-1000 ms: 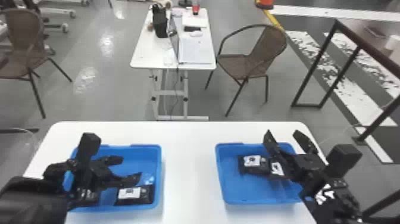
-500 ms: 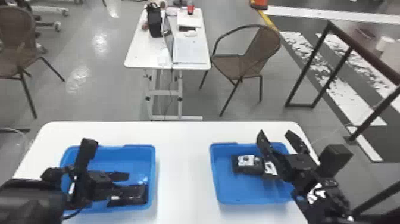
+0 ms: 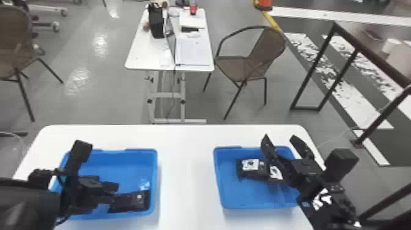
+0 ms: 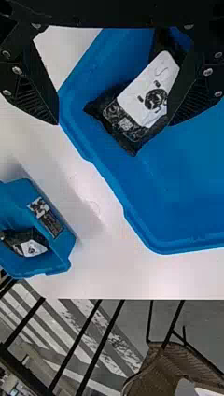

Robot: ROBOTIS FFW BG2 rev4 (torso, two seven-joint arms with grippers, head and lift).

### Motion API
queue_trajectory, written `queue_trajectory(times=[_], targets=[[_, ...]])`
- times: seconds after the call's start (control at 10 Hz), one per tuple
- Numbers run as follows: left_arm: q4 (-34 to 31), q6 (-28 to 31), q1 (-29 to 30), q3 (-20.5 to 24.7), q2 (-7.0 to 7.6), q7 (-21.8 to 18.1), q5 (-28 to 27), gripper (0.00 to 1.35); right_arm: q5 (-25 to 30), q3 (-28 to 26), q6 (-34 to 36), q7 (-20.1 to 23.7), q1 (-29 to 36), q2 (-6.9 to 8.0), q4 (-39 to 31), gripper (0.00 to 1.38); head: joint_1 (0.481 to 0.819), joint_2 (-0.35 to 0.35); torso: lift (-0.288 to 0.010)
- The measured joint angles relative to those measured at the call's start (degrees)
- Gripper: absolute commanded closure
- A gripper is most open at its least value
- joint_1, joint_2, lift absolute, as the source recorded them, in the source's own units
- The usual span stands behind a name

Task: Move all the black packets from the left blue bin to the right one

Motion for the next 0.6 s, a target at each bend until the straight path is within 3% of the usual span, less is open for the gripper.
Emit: queue_trajectory(times=[0.3, 0.6], targets=[[-3.21, 5.19, 0.75, 0.54, 0.16, -0.60, -5.43, 0.19, -0.64, -0.05, 0.19, 0.00, -0.05, 0.00, 0.50, 0.21, 0.695, -0.090, 0.000], [-2.45, 6.39, 0.90, 0.70, -0.20, -0.18, -8.81, 0.19, -1.10, 0.03, 0.29, 0.00, -0.36, 0.00, 1.16, 0.21, 0.695, -0.076, 0.000]])
